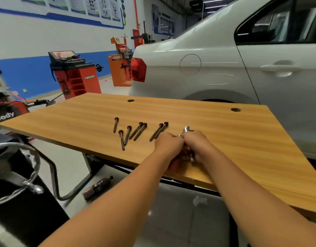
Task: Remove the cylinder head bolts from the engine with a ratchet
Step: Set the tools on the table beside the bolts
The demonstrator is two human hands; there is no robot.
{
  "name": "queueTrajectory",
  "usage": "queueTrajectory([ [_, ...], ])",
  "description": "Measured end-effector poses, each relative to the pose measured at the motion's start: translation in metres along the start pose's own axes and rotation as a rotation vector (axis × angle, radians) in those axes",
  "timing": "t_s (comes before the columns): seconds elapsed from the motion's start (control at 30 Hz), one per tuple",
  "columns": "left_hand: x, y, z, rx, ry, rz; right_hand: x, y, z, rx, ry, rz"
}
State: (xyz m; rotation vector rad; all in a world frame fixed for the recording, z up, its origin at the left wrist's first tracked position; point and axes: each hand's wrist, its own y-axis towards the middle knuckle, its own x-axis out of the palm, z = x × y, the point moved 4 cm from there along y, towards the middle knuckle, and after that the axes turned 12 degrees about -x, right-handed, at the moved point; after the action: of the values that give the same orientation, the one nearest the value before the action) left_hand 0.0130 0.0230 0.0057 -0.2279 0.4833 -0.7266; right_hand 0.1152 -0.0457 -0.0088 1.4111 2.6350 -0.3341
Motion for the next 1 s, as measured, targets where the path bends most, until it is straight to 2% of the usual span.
queueTrajectory([
  [0.13,0.005,0.009,-0.005,0.186,0.302,0.064,-0.012,0.007,0.000,-0.059,-0.108,0.094],
  [0.2,0.007,0.013,-0.013,0.247,0.380,0.128,-0.021,0.010,0.001,-0.067,-0.123,0.113],
  [0.33,0.001,0.011,-0.022,0.259,0.332,0.190,-0.038,0.008,-0.002,-0.112,-0.229,0.180],
  [0.5,-0.011,0.006,-0.029,0.279,0.355,0.088,-0.041,-0.003,-0.009,-0.115,-0.175,0.130],
  [0.67,-0.024,-0.004,-0.032,0.284,0.397,0.036,-0.033,-0.012,-0.014,-0.078,-0.222,0.083],
  [0.83,-0.046,-0.017,-0.040,0.257,0.361,-0.048,-0.027,-0.014,-0.026,-0.211,-0.265,0.091],
  [1.0,-0.113,-0.040,-0.066,0.238,0.318,0.085,0.000,-0.019,-0.044,-0.306,-0.291,0.100],
])
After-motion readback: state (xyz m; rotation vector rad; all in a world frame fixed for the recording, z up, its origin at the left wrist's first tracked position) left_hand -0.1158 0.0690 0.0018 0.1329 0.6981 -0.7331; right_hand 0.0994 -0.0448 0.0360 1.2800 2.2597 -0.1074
